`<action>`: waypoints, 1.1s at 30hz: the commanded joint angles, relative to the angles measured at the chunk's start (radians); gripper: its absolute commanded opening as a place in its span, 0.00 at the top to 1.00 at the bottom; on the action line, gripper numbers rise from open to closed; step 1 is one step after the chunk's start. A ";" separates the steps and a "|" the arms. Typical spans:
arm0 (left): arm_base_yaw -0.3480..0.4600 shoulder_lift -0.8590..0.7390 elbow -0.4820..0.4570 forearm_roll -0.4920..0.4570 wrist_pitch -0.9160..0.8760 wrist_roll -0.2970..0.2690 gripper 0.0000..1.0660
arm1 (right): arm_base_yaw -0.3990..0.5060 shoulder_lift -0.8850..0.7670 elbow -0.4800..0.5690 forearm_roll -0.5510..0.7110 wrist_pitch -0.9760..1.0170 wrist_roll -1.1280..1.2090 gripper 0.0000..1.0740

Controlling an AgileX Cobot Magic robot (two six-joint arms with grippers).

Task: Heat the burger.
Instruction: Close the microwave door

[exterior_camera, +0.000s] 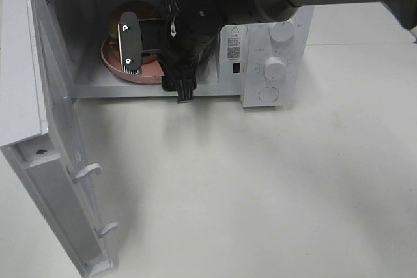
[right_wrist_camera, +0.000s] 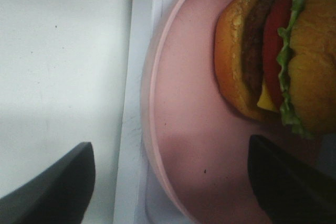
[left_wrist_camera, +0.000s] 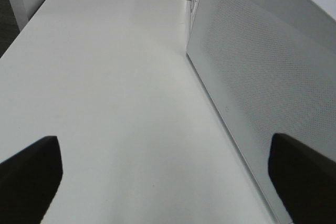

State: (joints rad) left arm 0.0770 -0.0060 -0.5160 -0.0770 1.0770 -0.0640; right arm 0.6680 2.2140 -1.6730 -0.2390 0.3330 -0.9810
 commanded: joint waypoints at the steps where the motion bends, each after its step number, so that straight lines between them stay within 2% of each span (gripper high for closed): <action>1: -0.002 -0.017 -0.001 -0.003 -0.011 -0.002 0.06 | -0.002 -0.057 0.084 -0.009 -0.047 0.011 0.26; 2: -0.002 -0.017 -0.001 -0.003 -0.011 -0.002 0.06 | -0.002 -0.057 0.084 -0.009 -0.047 0.011 0.26; 3: -0.002 -0.017 -0.001 -0.003 -0.011 -0.002 0.06 | -0.002 -0.092 0.130 -0.010 -0.068 0.011 0.27; 7: -0.002 -0.017 -0.001 -0.003 -0.011 -0.002 0.06 | -0.002 -0.142 0.199 -0.010 -0.103 0.012 0.28; 8: -0.002 -0.017 -0.001 -0.003 -0.011 -0.002 0.06 | -0.002 -0.179 0.253 -0.010 -0.132 0.017 0.28; 9: -0.002 -0.017 -0.001 -0.003 -0.011 -0.002 0.06 | -0.002 -0.179 0.253 -0.010 -0.132 0.017 0.28; 11: -0.002 -0.017 -0.001 -0.003 -0.011 -0.002 0.06 | -0.002 -0.239 0.331 -0.014 -0.181 0.061 0.29; 15: -0.002 -0.017 -0.001 -0.003 -0.011 -0.002 0.06 | -0.002 -0.305 0.408 -0.013 -0.223 0.137 0.29; 16: -0.002 -0.017 -0.001 -0.003 -0.011 -0.002 0.06 | -0.002 -0.342 0.460 -0.013 -0.240 0.181 0.29; 18: -0.002 -0.017 -0.001 -0.003 -0.011 -0.002 0.06 | -0.002 -0.357 0.480 -0.013 -0.240 0.191 0.29; 20: -0.002 -0.017 -0.001 -0.003 -0.011 -0.002 0.06 | -0.002 -0.431 0.573 -0.013 -0.238 0.243 0.29; 21: -0.002 -0.017 -0.001 -0.003 -0.011 -0.002 0.06 | -0.002 -0.431 0.573 -0.013 -0.238 0.243 0.29; 23: -0.002 -0.017 -0.001 -0.003 -0.011 -0.002 0.06 | -0.002 -0.483 0.644 -0.013 -0.238 0.285 0.29; 26: -0.002 -0.017 -0.001 -0.003 -0.011 -0.002 0.06 | -0.002 -0.498 0.662 -0.013 -0.238 0.299 0.29; 28: -0.002 -0.017 -0.001 -0.003 -0.011 -0.002 0.06 | -0.002 -0.576 0.736 -0.005 -0.228 0.367 0.29; 33: -0.002 -0.017 -0.001 -0.003 -0.011 -0.002 0.06 | -0.002 -0.675 0.823 -0.005 -0.207 0.537 0.29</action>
State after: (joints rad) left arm 0.0770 -0.0060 -0.5160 -0.0770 1.0770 -0.0640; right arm 0.6680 1.5980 -0.8880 -0.2460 0.1090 -0.5410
